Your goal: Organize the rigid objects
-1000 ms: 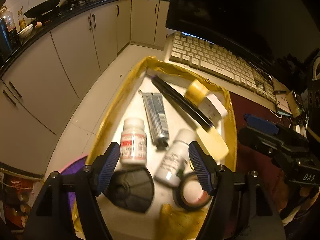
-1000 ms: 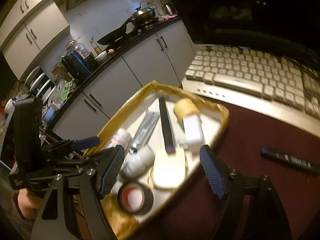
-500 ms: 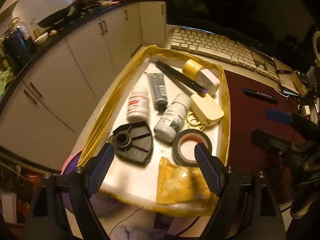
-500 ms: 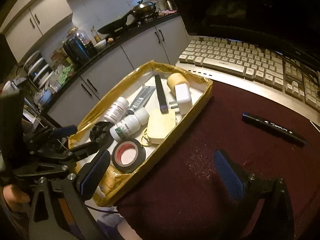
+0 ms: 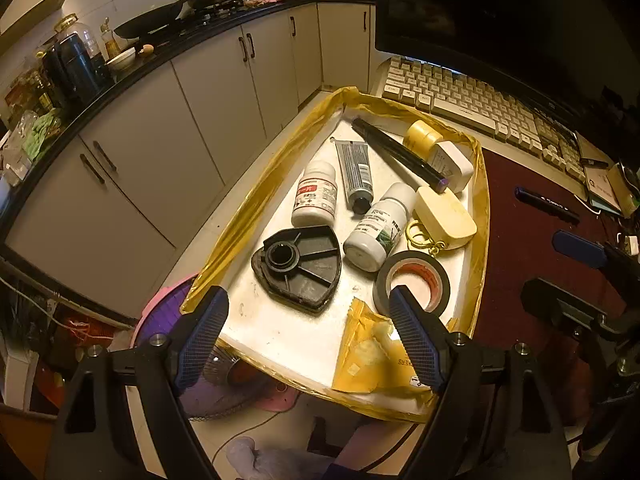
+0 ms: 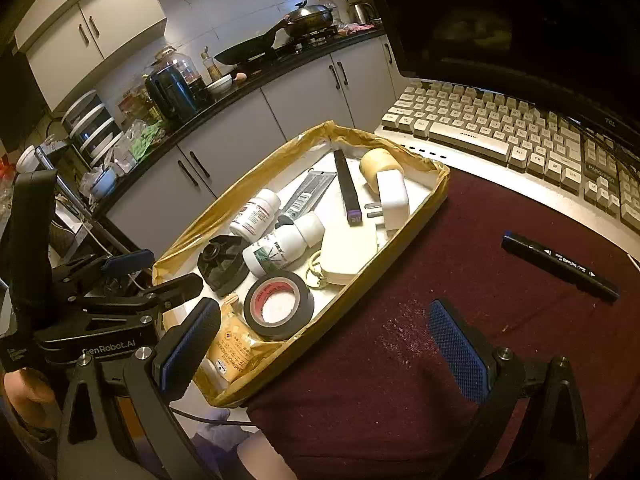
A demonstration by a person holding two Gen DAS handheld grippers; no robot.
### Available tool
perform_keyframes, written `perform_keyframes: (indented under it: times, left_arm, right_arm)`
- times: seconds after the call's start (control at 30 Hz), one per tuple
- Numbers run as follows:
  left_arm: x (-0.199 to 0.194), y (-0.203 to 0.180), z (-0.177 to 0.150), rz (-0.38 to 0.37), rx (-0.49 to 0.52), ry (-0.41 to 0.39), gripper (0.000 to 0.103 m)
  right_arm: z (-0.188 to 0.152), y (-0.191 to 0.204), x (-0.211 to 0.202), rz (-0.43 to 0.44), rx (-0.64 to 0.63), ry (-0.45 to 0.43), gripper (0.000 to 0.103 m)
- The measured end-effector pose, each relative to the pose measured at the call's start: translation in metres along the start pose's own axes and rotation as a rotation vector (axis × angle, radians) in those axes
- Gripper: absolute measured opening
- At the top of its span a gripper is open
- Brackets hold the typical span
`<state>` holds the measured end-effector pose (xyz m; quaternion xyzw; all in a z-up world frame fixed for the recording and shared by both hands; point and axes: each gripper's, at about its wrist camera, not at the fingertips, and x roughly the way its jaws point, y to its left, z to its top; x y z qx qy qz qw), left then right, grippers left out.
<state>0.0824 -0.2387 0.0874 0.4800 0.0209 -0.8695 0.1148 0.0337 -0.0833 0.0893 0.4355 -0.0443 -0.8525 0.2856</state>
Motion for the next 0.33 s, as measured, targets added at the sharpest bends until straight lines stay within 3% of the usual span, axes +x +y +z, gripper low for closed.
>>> perform_keyframes:
  times: [0.33]
  left_arm:
    - [-0.010,-0.002,-0.011,-0.007,-0.024,-0.025,0.083]
  right_arm:
    - [0.010,-0.005,0.007,0.021,0.010,0.013,0.102]
